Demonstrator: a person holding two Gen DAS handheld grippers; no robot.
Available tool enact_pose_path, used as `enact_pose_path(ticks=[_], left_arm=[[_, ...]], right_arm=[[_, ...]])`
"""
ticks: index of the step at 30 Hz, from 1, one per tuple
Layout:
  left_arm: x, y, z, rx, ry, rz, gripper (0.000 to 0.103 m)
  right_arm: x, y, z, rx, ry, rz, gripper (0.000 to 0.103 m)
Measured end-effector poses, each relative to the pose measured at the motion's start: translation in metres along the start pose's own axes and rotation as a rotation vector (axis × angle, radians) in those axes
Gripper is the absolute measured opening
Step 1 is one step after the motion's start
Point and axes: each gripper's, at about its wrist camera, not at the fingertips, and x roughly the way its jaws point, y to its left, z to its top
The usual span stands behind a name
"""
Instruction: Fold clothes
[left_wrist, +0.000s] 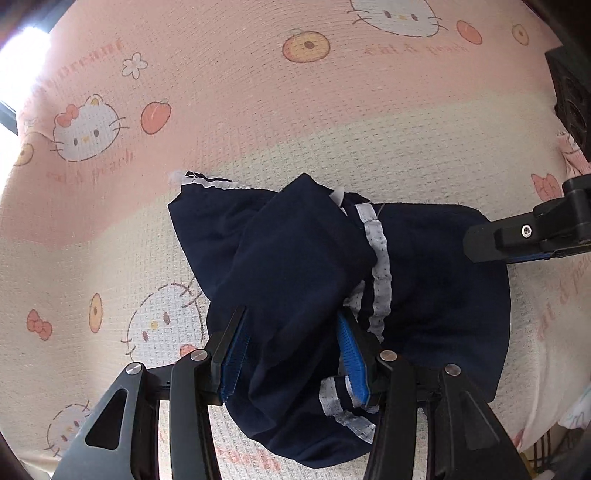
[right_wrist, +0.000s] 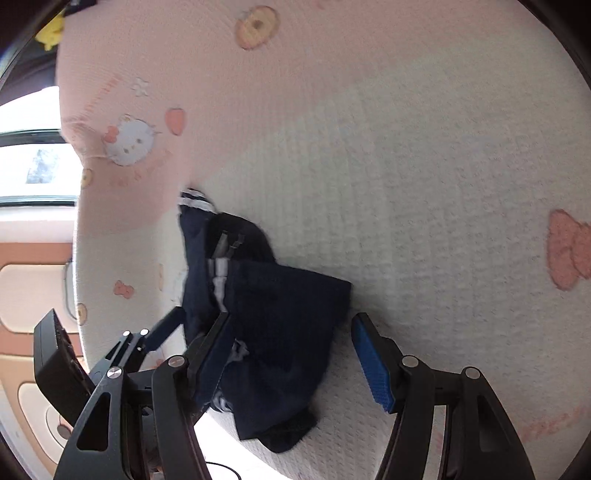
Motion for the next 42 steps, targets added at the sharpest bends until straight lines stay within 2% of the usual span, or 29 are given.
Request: enact_pose_path(ticks=[7,10,12,13,15,19,20,23,26,29,32,34,39,42], left_arm=[[0.0,0.002,0.006,0.001,-0.016,-0.039,0.044],[0.005,0.0,0.011,0.013,-0.011,-0.047,0.044],[0.014,-0.001,0.015,0.018,-0.013,-0.046,0.044],[0.017,-0.001,0.016,0.011,-0.016,-0.044,0.044],[0.022,0.0,0.017,-0.014,-0.021,-0.037,0.044],[0.025,0.003,0.017,-0.088,-0.064,-0.036,0.044],[0.025,0.003,0.016,-0.104,-0.07,-0.045,0.038],[0.021,0.005,0.015,-0.138,-0.085,-0.069,0.026],[0.016,0.009,0.017,-0.16,-0.101,-0.073,0.015],[0.01,0.015,0.02,-0.178,-0.109,-0.067,0.011],[0.005,0.023,0.023,-0.198,-0.111,-0.056,0.011],[0.003,0.028,0.023,-0.212,-0.115,-0.046,0.011],[-0.002,0.041,0.024,-0.231,-0.123,-0.005,0.011],[-0.002,0.051,0.023,-0.239,-0.128,0.037,0.011]], right_arm=[[0.005,0.0,-0.004,-0.051,-0.018,0.011,0.064],[0.004,0.0,-0.005,-0.047,-0.025,0.016,0.061],[0.007,-0.001,-0.001,-0.006,-0.041,-0.011,0.044],[0.006,-0.003,-0.001,0.011,-0.045,-0.013,0.042],[0.006,-0.004,0.0,0.019,-0.049,-0.019,0.032],[0.002,-0.005,0.0,0.007,-0.07,-0.029,0.023],[0.001,-0.006,0.0,0.006,-0.082,-0.025,0.018],[0.0,-0.002,0.002,-0.017,-0.094,-0.031,0.01],[-0.004,0.004,0.003,-0.057,-0.108,-0.035,0.008],[-0.009,0.013,0.004,-0.106,-0.121,-0.049,0.008],[-0.016,0.019,0.005,-0.15,-0.145,-0.077,0.008],[-0.018,0.021,0.006,-0.155,-0.147,-0.059,0.008],[-0.021,0.013,0.008,-0.105,-0.14,-0.019,0.008],[-0.02,0.012,0.009,-0.107,-0.134,-0.052,0.008]])
